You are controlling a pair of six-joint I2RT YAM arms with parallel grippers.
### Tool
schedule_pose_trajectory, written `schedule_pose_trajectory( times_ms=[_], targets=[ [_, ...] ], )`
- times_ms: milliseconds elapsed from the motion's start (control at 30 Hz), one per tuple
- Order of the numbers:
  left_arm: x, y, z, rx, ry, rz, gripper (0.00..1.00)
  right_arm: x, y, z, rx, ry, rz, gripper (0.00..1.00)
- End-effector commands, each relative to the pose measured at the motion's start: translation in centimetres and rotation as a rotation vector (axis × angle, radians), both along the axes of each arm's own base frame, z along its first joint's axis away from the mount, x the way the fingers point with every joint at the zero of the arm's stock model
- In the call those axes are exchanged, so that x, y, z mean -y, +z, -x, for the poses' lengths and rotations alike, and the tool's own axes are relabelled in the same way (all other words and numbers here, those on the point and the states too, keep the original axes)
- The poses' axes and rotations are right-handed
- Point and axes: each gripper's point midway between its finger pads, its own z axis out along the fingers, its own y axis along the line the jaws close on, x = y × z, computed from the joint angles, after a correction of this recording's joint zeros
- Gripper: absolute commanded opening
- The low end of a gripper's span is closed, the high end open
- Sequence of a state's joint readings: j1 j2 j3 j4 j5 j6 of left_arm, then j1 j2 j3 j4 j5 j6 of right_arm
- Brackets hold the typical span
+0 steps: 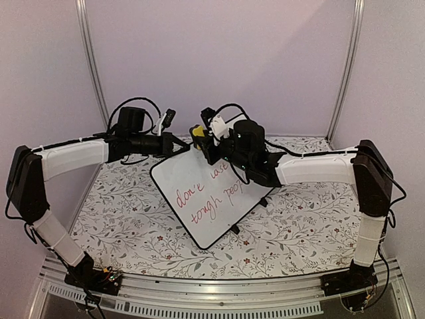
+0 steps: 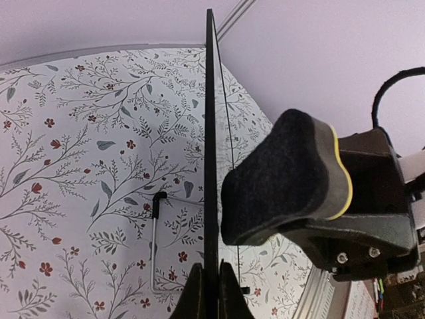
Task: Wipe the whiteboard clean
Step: Erase the whiteboard at the center of the board.
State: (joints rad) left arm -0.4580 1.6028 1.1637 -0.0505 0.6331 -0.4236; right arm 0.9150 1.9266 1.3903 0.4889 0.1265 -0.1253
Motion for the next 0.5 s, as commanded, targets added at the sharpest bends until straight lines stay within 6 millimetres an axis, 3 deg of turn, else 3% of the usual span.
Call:
schedule_pose_trajectory(
  times_ms=[0,467],
  targets=[
    [0.4,0.6,1.1,0.040,-0.051,0.006,0.00,0.1,0.9,-1.3,0.041,-0.039,-0.028,0.32],
    [0.4,0.8,1.2,0.042,-0.053,0.011,0.00,1.5,-3.4,-1.5,-0.025,-0.060,0.015,0.30]
  ],
)
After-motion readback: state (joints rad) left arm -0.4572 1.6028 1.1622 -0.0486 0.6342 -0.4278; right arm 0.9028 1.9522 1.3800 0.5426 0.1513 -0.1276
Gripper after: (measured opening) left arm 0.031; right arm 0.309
